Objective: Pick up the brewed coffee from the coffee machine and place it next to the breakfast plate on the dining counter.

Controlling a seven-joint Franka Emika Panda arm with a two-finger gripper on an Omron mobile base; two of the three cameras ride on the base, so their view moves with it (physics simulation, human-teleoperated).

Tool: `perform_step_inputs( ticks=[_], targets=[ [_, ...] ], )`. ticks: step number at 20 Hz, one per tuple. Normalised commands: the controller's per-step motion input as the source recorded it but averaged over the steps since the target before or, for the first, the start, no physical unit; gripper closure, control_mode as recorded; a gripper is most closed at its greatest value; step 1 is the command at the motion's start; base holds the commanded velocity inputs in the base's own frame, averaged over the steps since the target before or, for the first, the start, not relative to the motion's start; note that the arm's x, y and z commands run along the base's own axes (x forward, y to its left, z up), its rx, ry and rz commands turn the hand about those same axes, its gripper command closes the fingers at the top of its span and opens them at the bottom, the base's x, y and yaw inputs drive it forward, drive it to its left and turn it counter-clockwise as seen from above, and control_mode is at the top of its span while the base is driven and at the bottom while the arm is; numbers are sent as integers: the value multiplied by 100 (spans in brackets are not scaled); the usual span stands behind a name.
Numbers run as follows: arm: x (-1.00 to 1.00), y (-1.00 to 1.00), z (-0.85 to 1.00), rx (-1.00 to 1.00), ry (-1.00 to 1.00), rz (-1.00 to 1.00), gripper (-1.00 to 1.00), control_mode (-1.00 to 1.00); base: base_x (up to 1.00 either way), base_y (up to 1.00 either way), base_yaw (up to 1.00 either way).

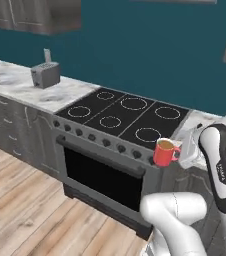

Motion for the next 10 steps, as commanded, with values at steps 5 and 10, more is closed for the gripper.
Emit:
perform_step_inputs(
  ticks=[5,10],
  targets=[
    [0,0,0,0,0,0,100,100,0,49,82],
    [0,0,0,0,0,0,100,100,5,56,74]
  ],
)
